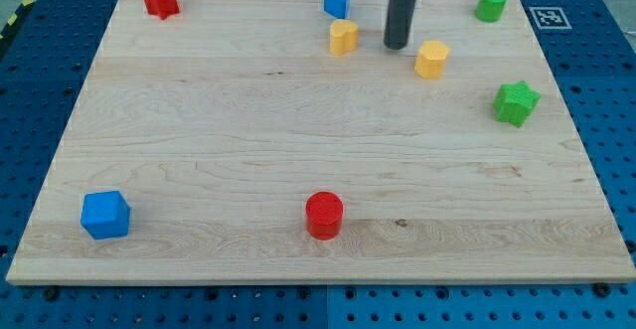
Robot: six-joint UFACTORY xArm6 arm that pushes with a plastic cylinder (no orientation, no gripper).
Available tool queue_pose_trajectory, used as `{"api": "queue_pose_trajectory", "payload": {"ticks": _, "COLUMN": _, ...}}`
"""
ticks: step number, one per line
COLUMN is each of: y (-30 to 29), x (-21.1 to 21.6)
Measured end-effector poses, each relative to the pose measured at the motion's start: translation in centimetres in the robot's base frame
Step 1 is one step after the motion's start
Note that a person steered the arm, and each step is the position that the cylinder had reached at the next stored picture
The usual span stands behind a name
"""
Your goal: Slide the yellow hexagon closer to the yellow heart
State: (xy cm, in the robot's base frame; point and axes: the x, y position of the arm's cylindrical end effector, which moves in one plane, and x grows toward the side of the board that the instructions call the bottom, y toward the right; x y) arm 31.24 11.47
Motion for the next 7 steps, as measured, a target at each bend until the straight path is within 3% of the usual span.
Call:
{"api": "queue_pose_trajectory", "payload": {"ticks": 2, "y": 7.3, "x": 0.5}}
{"api": "queue_pose_trajectory", "payload": {"ticks": 3, "y": 8.5, "x": 3.0}}
{"api": "queue_pose_trajectory", "payload": {"ticks": 5, "y": 7.6, "x": 3.1}}
{"api": "queue_pose_trajectory", "payload": {"ticks": 7, "y": 2.7, "x": 3.8}}
